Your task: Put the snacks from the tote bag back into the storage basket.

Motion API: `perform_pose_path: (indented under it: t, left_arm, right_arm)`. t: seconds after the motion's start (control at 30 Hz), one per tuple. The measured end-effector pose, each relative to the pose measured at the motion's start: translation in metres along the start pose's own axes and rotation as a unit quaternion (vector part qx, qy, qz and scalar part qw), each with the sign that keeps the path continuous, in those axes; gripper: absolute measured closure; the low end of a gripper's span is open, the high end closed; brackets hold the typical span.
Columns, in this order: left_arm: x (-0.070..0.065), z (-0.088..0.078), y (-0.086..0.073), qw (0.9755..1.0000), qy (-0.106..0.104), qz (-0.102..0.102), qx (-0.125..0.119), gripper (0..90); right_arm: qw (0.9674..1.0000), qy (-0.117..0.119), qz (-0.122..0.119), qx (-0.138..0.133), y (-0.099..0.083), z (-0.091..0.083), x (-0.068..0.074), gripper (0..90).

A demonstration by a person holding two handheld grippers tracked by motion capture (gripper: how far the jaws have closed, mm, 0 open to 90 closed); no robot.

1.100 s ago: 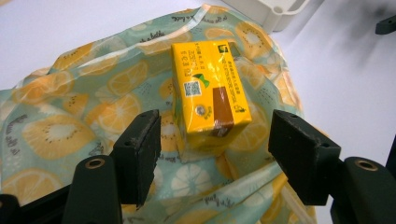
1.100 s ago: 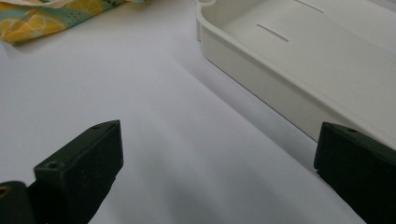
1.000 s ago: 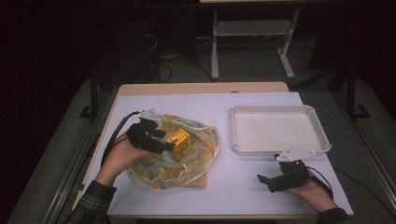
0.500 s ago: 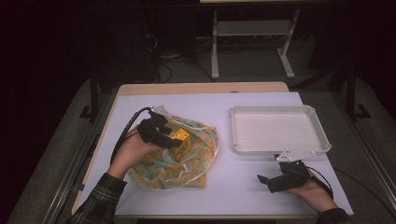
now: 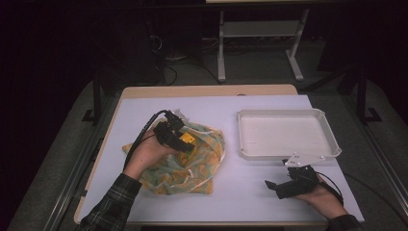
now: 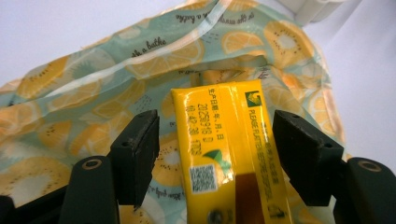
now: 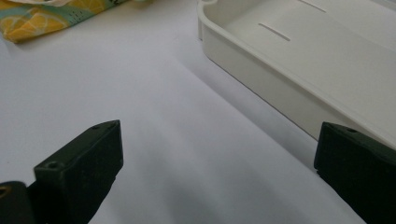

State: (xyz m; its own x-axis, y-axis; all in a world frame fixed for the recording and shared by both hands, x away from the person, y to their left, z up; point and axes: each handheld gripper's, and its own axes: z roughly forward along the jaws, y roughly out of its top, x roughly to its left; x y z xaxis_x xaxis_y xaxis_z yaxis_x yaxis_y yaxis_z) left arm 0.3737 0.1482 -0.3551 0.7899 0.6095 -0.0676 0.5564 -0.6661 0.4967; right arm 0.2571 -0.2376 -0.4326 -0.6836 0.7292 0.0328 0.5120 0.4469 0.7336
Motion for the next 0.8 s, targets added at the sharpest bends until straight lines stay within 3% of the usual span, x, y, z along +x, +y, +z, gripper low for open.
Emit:
perform_pose_path:
  t: [0.4, 0.53, 0.8]
  left_arm:
    - [-0.002, 0.015, 0.006, 0.9994, 0.010, -0.005, 0.033, 35.8]
    - [-0.003, 0.017, 0.006, 0.9992, 0.008, -0.008, 0.039, 38.7]
    - [-0.006, 0.020, 0.007, 0.9985, 0.024, -0.001, 0.049, 46.9]
  right_arm:
    - [1.0000, 0.001, -0.001, 0.000, 0.000, 0.000, 0.000, 1.1]
    - [1.0000, 0.000, -0.002, 0.001, 0.000, 0.000, 0.000, 1.1]
    - [1.0000, 0.002, 0.000, 0.001, -0.001, 0.000, 0.000, 1.1]
